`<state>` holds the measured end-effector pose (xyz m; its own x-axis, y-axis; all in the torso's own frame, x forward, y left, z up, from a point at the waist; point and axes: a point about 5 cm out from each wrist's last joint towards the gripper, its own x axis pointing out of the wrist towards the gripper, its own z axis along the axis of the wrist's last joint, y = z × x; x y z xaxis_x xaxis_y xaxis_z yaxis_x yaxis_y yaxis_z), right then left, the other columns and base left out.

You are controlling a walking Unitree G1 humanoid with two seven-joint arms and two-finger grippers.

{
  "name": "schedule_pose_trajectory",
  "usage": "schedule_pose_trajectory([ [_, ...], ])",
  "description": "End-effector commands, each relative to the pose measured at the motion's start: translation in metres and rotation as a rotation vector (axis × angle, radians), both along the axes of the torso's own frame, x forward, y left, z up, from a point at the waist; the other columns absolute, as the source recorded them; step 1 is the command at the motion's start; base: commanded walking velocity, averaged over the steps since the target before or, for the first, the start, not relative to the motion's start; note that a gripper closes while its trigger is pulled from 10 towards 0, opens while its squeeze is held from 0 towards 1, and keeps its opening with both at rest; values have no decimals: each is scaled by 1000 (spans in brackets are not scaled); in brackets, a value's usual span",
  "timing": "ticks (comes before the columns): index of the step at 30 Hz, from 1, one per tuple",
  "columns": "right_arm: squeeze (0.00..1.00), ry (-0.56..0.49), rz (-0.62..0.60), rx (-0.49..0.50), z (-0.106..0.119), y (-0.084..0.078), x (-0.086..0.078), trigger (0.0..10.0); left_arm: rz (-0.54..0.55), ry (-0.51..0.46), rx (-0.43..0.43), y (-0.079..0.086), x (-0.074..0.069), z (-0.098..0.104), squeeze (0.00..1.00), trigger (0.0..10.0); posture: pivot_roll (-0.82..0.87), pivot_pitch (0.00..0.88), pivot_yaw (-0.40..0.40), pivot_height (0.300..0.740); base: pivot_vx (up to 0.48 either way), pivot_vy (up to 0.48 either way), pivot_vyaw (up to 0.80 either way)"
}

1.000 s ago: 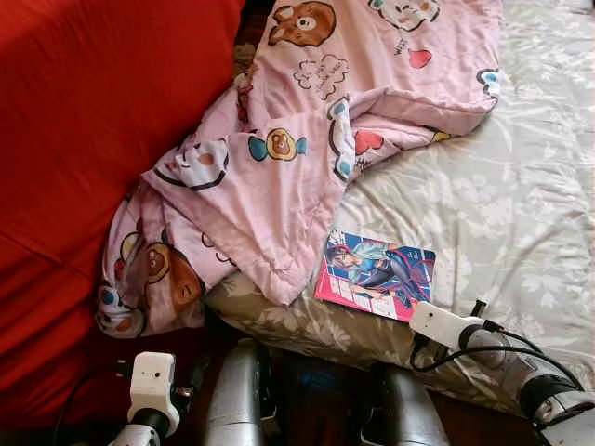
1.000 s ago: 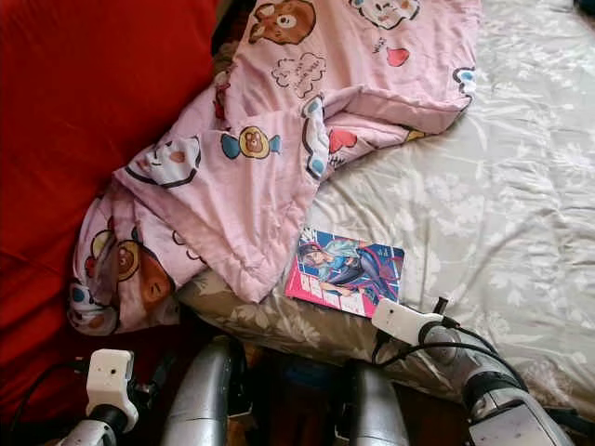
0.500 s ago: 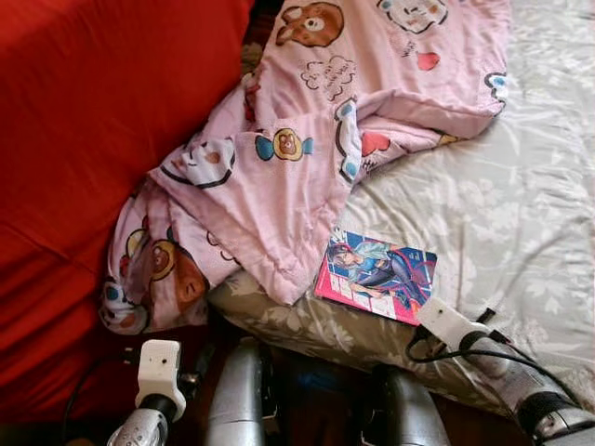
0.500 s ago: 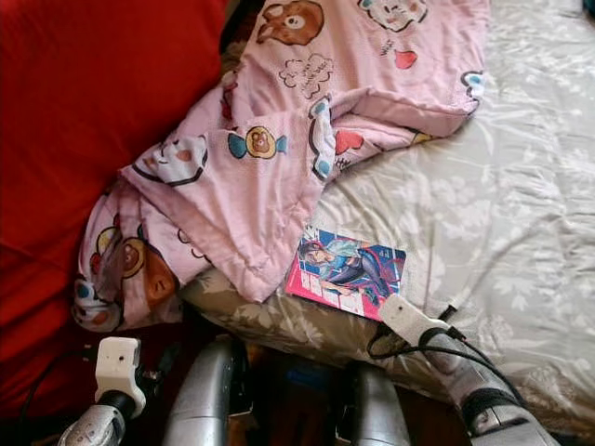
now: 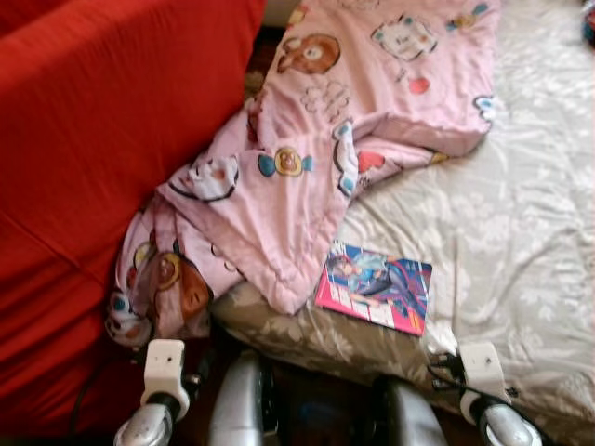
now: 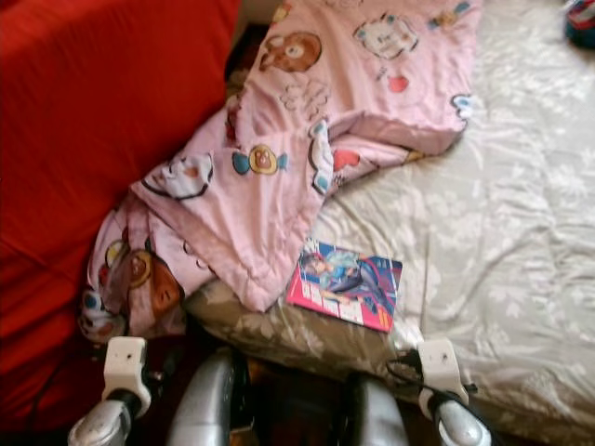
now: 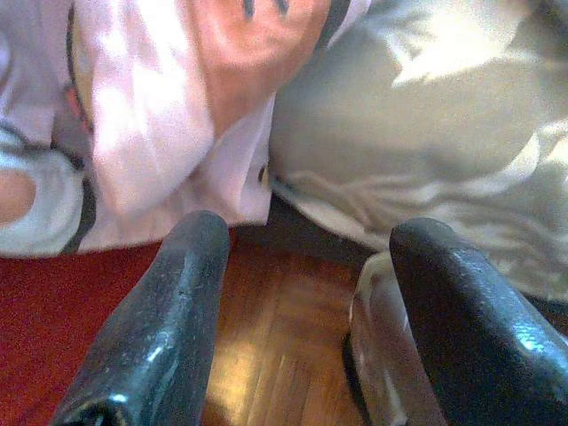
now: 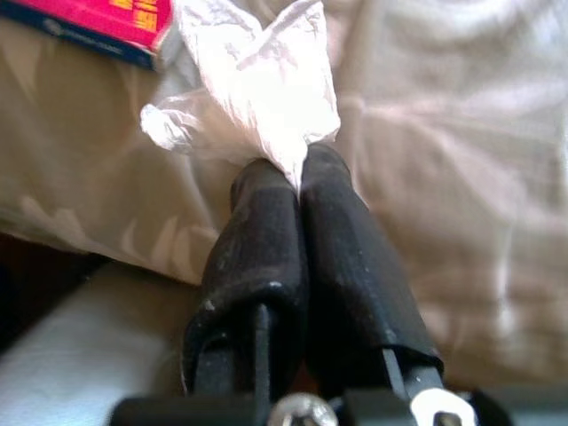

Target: Clean up the room

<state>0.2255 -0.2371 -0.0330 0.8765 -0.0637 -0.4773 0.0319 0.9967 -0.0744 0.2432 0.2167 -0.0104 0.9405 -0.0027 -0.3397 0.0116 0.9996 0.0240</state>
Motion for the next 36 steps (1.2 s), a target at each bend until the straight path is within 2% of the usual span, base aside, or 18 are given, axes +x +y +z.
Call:
schedule_pose_trajectory([
  [1,0,56,-115,119,-13,5,-12,8510,62,90,-20,3,-11,-16,0,10000,20,113,38,624,0,0,0],
  [2,0,77,-153,150,-16,7,-13,10000,70,110,-22,3,-12,-18,0,10000,20,102,36,624,0,0,0],
  [6,0,111,-207,189,-21,11,-16,10000,86,149,-24,2,-13,-23,0,10000,11,73,20,624,0,0,0],
  [8,0,151,-299,233,-28,13,-22,10000,132,202,-29,4,-17,-31,0,10000,-7,42,-1,624,0,0,0],
  [9,0,165,-305,231,-29,13,-23,10000,136,210,-28,4,-18,-32,0,10000,-8,39,-4,624,0,0,0],
  [13,0,255,-269,222,-37,21,-30,10000,152,272,-9,3,-24,-39,0,10000,-22,25,-15,648,0,0,0],
  [22,0,321,-318,246,-45,27,-40,10000,130,365,6,-5,-31,-49,0,10000,-61,8,11,703,0,0,0],
  [24,0,354,-337,251,-50,28,-51,10000,126,389,7,-4,-35,-51,0,10000,-59,4,26,723,0,0,0],
  [27,0,377,-338,246,-54,28,-59,10000,122,402,6,-3,-37,-53,0,10000,-48,0,25,738,0,0,0],
  [30,0,426,-324,230,-59,27,-71,10000,134,413,-4,-3,-40,-55,0,10000,-24,1,19,740,0,0,0],
  [36,0,420,-367,232,-57,17,-71,10000,121,437,0,-7,-46,-59,0,10000,-1,0,13,740,0,0,0],
])
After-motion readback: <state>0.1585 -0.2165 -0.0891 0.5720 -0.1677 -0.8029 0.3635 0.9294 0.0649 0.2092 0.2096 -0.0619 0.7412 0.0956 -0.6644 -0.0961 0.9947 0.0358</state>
